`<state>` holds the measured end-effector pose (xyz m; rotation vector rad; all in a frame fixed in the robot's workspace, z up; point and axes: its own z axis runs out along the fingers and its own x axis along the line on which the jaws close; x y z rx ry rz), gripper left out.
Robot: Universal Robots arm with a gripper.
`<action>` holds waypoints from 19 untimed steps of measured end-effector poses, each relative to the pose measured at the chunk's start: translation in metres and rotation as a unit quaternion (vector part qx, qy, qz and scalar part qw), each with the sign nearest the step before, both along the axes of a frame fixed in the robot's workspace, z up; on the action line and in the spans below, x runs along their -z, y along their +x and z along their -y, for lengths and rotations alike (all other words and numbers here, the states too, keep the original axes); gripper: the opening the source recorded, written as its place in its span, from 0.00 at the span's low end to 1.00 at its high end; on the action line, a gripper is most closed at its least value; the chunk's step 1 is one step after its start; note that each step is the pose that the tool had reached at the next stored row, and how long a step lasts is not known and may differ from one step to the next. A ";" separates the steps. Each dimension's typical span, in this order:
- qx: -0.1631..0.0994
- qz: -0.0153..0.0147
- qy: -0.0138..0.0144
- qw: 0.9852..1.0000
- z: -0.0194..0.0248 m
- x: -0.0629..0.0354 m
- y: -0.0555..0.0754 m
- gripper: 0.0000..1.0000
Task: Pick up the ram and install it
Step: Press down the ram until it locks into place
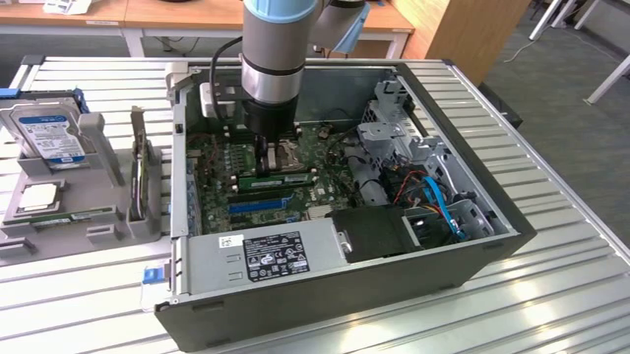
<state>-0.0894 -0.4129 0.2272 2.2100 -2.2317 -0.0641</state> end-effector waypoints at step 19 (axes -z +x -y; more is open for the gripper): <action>0.000 0.000 0.000 1.000 0.0002 0.0035 0.000 0.10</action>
